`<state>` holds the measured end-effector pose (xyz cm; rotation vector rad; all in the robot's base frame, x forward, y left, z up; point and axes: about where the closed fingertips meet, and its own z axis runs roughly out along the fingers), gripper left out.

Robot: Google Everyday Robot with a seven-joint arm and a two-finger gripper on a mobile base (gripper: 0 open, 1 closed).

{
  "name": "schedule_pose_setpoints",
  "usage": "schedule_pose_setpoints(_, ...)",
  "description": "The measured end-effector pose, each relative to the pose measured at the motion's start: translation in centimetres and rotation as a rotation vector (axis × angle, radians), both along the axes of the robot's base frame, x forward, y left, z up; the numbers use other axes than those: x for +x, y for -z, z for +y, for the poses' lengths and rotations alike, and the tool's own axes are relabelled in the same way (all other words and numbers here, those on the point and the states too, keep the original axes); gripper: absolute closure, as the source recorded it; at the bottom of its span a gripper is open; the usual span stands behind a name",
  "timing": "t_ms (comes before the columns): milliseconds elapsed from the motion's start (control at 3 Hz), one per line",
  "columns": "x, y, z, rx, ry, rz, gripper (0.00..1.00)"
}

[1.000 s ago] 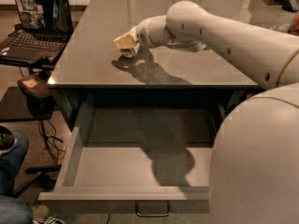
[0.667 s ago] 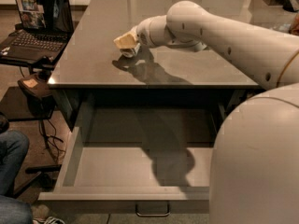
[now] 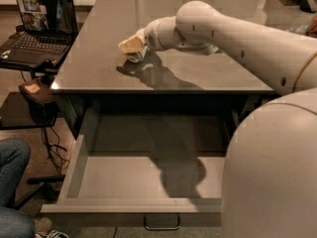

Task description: Pick 7up can from top drawer and place on counter

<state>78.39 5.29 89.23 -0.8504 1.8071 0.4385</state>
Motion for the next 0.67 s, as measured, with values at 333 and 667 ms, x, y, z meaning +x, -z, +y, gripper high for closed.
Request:
schedule_pose_setpoints(333,0.0,0.0,0.01,0.0,0.0,0.0,0.0)
schedule_pose_setpoints(667,0.0,0.0,0.01,0.0,0.0,0.0,0.0)
